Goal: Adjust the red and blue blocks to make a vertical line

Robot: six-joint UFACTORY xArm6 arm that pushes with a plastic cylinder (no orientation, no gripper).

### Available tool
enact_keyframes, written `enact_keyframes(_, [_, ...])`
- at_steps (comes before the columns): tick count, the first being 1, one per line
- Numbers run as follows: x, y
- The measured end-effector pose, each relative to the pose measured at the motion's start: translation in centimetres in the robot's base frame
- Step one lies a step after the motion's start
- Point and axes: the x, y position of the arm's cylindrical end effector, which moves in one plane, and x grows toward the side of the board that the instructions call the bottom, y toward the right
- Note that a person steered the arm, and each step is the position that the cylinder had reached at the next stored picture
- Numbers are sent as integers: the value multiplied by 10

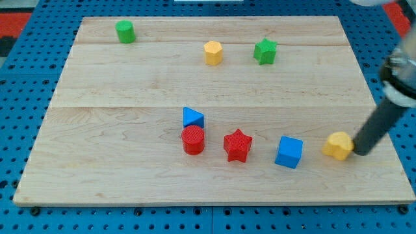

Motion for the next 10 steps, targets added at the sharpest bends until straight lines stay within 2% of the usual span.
enact_keyframes(1, [-3, -1])
enact_keyframes(2, [-46, -9])
enact_keyframes(3, [-104, -65])
enact_keyframes(4, [-132, -148])
enact_keyframes(5, [-104, -209])
enact_keyframes(7, [-78, -353])
enact_keyframes(8, [-17, -342])
enact_keyframes(10, [23, -198])
